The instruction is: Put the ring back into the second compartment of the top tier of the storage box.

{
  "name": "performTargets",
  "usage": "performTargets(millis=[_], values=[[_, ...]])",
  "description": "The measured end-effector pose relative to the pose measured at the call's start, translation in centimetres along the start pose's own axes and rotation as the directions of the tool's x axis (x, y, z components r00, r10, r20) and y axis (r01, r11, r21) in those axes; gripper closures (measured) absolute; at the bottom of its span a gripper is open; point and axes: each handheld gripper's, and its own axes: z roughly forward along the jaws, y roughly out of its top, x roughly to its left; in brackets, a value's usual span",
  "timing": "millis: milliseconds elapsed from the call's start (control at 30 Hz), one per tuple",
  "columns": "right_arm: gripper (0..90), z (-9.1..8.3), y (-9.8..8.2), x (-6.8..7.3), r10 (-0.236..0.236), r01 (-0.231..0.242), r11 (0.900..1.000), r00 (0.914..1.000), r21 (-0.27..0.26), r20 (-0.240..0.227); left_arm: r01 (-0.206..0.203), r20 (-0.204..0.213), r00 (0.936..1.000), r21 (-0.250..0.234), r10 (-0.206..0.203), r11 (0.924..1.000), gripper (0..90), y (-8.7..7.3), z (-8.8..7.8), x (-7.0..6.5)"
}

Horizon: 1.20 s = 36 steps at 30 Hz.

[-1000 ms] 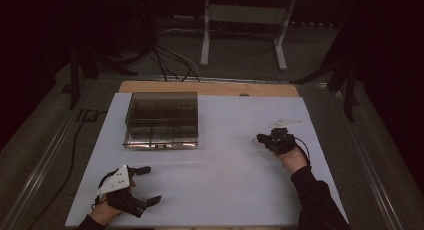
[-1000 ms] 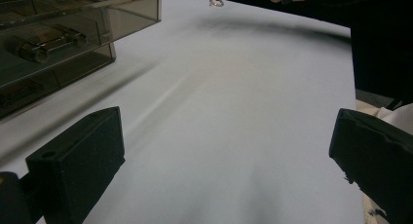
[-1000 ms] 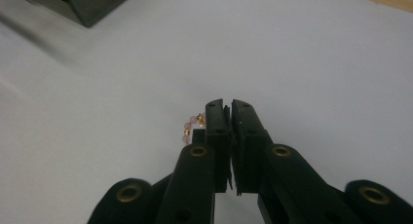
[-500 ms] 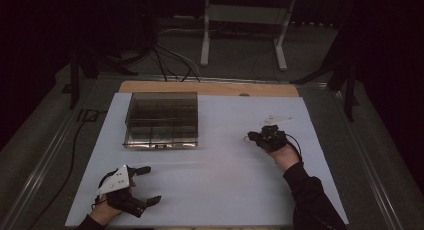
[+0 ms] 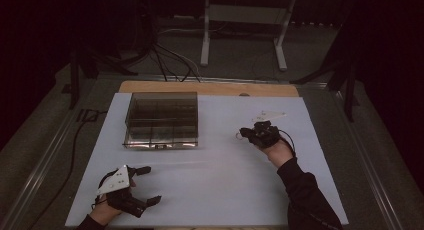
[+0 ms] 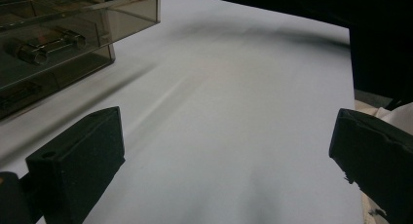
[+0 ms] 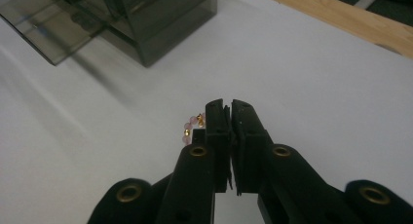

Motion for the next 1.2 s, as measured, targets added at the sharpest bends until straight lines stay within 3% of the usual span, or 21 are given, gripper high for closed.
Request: performTargets(millis=[1200], values=[[87.0, 0.4, 6.0, 4.3, -0.098, 0.093, 0.993, 0.9927, -0.074, -0.070, 0.002, 0.003, 1.0000, 0.000, -0.002, 1.0000, 0.7, 0.0, 0.0, 0.0]])
